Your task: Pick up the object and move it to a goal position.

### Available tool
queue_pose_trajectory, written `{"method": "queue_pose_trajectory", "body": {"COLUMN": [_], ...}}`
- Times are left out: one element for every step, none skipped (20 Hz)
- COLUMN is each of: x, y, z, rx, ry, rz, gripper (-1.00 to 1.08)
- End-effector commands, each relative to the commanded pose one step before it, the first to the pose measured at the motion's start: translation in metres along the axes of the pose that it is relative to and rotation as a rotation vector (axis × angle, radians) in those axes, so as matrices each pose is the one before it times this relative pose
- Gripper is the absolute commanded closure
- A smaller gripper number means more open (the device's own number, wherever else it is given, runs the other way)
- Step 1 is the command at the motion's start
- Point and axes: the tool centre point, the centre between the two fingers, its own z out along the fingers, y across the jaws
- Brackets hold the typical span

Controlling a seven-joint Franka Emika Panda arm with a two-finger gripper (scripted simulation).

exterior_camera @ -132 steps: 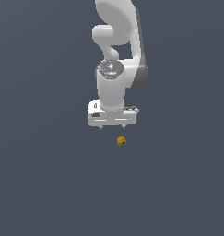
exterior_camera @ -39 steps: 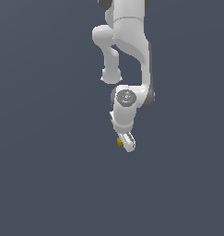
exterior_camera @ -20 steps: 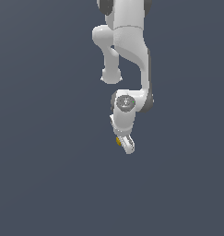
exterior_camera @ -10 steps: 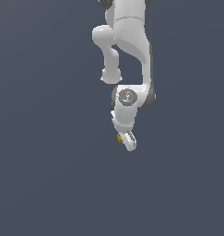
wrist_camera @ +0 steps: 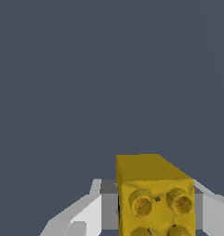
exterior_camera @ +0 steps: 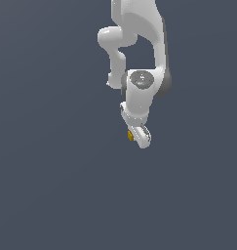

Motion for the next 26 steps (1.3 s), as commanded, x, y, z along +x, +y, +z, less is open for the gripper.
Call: {"method": "queue_pose_trajectory", "body": {"x": [-0.00647,-0.00274,-0.00270,-0.00276,-0.00285,-0.00284,-0.00280,-0.00271,-0.00269,-0.00256,-0.00257,-0.00243,-0.00249,-0.00227,-0.00217,-0.00207,-0.00198,-0.00216,-0.00174,-0.00161,-0.00163,-0.00136,-0.00123,-0.00122,-0.00096,-0.00083], "y": [0.00305,0.00124,0.00127,0.00128,0.00127,0.00126,0.00123,0.00117,0.00112,0.00106,0.00100,0.00093,0.00086,0.00081,0.00076,0.00069,0.00060,0.00047,0.00039,0.00032,0.00024,0.00023,0.00019,0.00013,0.00011,0.00006], "z": [-0.02722,-0.01127,-0.01149,-0.01177,-0.01205,-0.01214,-0.01202,-0.01173,-0.01149,-0.01116,-0.01092,-0.01057,-0.01029,-0.00984,-0.00939,-0.00893,-0.00846,-0.00801,-0.00736,-0.00679,-0.00623,-0.00568,-0.00511,-0.00454,-0.00398,-0.00342], "rx": [0.00117,0.00000,-0.00013,-0.00011,0.00000,-0.00008,-0.00007,0.00000,-0.00007,0.00000,-0.00003,0.00000,-0.00001,0.00000,0.00000,0.00000,0.00000,0.00009,0.00000,0.00000,0.00009,0.00000,0.00000,0.00008,0.00000,0.00000], "ry": [0.00013,0.00000,0.00040,0.00043,0.00000,0.00045,0.00046,0.00000,0.00067,0.00000,0.00048,0.00000,0.00049,0.00000,0.00000,0.00000,0.00000,0.00011,0.00000,0.00000,-0.00043,0.00000,0.00000,-0.00045,0.00000,0.00000], "rz": [0.00035,0.00000,0.00024,0.00021,0.00000,0.00016,0.00015,0.00000,0.00017,0.00000,0.00008,0.00000,0.00000,0.00000,0.00000,0.00000,0.00000,-0.00047,0.00000,0.00000,-0.00053,0.00000,0.00000,-0.00052,0.00000,0.00000], "gripper": [1.08,1.08,1.08,1.08,1.08,1.08,1.08,1.08,1.08,1.08,1.08,1.08,1.08,1.08,1.08,1.08,1.08,1.08,1.08,1.08,1.08,1.08,1.08,1.08,1.08,1.08]}}
